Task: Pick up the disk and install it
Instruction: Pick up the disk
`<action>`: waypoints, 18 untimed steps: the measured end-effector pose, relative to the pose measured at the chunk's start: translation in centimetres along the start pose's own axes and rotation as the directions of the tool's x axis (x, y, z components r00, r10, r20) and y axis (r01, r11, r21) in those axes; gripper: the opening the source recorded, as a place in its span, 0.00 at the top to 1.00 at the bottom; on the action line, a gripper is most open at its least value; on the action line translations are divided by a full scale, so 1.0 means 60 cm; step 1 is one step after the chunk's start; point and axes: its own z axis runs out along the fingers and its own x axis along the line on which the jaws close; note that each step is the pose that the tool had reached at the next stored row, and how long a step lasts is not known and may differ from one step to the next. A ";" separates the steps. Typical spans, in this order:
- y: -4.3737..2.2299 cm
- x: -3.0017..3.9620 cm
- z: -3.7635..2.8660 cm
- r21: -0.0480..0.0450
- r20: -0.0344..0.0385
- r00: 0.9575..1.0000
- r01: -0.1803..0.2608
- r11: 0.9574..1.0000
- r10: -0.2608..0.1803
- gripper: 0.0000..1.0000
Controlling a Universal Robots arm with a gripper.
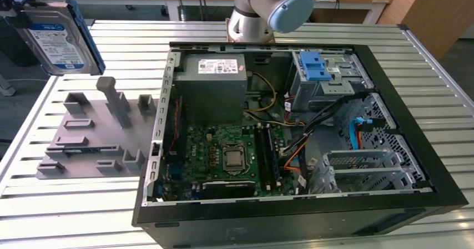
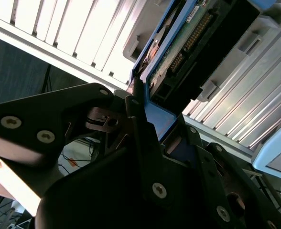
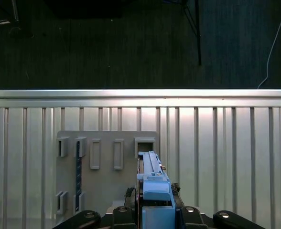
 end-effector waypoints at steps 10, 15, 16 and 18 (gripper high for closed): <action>0.000 0.000 -0.016 0.000 0.000 1.000 0.000 1.000 0.000 0.64; 0.000 0.000 -0.024 0.000 0.000 1.000 0.000 1.000 0.000 0.64; 0.000 0.000 -0.025 0.000 0.000 1.000 0.000 1.000 0.000 0.64; 0.000 0.000 -0.029 0.000 0.000 1.000 0.000 1.000 0.000 0.64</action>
